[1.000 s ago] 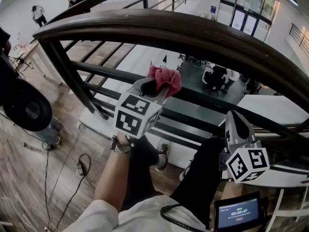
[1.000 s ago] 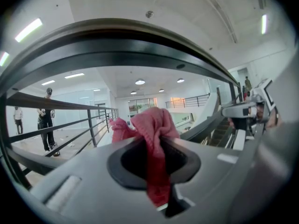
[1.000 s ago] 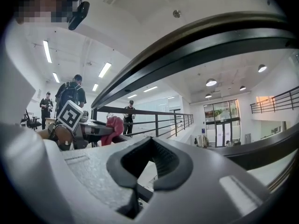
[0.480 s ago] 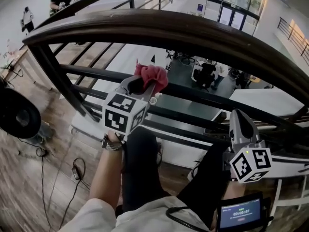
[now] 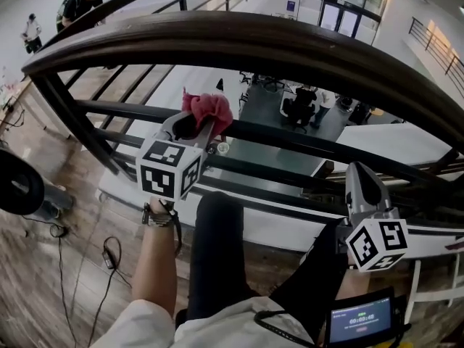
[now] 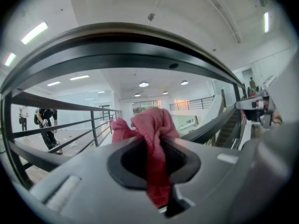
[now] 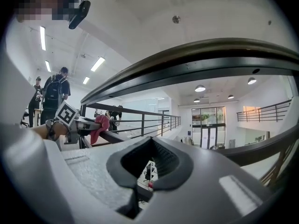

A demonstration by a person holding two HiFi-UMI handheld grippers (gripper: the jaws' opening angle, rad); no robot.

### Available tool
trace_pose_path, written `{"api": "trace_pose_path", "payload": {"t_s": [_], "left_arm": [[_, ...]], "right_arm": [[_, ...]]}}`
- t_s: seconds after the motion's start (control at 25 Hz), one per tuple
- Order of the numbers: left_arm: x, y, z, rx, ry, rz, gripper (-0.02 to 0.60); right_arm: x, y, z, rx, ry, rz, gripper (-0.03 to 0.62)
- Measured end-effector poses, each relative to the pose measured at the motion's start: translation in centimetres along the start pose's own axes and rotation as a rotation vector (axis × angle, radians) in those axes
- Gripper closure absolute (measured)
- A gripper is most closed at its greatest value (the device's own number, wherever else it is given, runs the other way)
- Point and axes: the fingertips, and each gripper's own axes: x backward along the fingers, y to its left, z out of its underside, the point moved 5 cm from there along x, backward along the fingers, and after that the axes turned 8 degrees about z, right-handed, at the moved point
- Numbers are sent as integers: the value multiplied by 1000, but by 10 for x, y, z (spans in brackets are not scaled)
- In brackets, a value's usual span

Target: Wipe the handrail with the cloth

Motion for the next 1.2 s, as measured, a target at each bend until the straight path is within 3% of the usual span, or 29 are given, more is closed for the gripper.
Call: {"api": "trace_pose_path", "payload": {"t_s": [0.72, 1.2], "left_arm": [[-33, -85, -21, -54, -26, -59, 508], [-51, -117, -26, -51, 14, 3, 508]], "right_arm": [[31, -75, 3, 42, 18, 35, 591], [34, -86, 10, 21, 19, 20, 591]]}}
